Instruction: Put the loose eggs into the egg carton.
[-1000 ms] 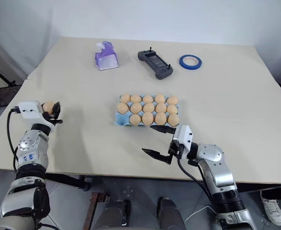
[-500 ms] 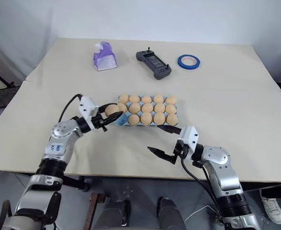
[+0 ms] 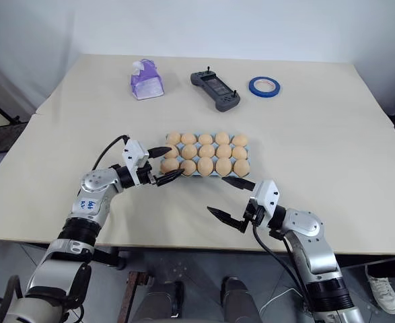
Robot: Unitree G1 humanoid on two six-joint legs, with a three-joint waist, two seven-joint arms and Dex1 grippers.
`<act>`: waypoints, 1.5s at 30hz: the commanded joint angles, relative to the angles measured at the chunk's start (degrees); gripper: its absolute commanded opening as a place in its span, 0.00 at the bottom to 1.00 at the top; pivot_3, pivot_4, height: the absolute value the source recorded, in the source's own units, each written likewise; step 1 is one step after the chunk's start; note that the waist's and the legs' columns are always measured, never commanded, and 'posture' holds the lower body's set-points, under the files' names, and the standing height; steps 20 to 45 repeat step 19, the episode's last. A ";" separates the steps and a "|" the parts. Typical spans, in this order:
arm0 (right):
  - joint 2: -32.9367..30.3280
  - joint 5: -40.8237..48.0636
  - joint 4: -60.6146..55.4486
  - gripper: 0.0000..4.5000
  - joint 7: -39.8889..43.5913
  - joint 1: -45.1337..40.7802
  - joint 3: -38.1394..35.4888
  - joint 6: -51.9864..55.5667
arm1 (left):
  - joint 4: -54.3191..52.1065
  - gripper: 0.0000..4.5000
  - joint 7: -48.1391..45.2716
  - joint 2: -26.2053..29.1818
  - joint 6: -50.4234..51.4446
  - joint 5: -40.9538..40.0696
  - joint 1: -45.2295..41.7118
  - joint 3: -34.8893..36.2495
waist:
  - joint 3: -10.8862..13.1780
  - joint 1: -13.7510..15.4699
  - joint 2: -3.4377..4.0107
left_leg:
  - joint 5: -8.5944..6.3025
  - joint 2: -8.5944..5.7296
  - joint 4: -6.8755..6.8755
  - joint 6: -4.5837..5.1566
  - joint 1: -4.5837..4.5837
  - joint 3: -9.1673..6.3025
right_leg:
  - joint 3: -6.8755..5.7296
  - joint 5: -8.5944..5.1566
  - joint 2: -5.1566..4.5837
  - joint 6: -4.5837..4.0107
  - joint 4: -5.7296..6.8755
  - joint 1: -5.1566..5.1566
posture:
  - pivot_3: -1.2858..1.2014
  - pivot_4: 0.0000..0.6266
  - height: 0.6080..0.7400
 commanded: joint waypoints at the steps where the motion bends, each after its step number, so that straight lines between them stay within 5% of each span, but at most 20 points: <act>1: -1.47 0.93 -1.75 1.00 0.53 0.36 -2.04 -0.95 | -5.03 0.94 -1.80 4.18 -0.05 -1.11 2.55 2.74 | 0.00 -0.25 0.00 | -0.01 0.04 -0.01 -0.01 -0.02 0.05 | 0.05 0.00 0.01 0.00 0.03 -0.09 | 0.52 0.24 1.00; 10: -6.44 1.63 3.81 1.00 4.75 -1.98 -5.79 -1.74 | -16.25 0.94 -10.51 17.86 -0.29 -4.30 20.32 8.40 | 0.00 -1.06 0.00 | -0.06 0.10 -0.10 0.02 -0.10 0.26 | 0.74 -0.05 -0.09 -0.10 0.06 -0.32 | 0.52 0.24 1.00; 19: -5.93 1.85 7.47 1.00 7.41 -5.89 -5.10 -2.06 | -25.43 0.94 -5.66 17.54 2.58 -4.44 28.18 11.44 | 0.00 -1.05 0.00 | -0.11 0.22 -0.17 -0.05 -0.16 0.37 | 0.71 -0.13 -0.16 -0.29 -0.01 -0.37 | 0.52 0.24 1.00; 45: -5.93 1.85 7.47 1.00 7.41 -5.89 -5.10 -2.06 | -25.43 0.94 -5.66 17.54 2.58 -4.44 28.18 11.44 | 0.00 -1.05 0.00 | -0.11 0.22 -0.17 -0.05 -0.16 0.37 | 0.71 -0.13 -0.16 -0.29 -0.01 -0.37 | 0.52 0.24 1.00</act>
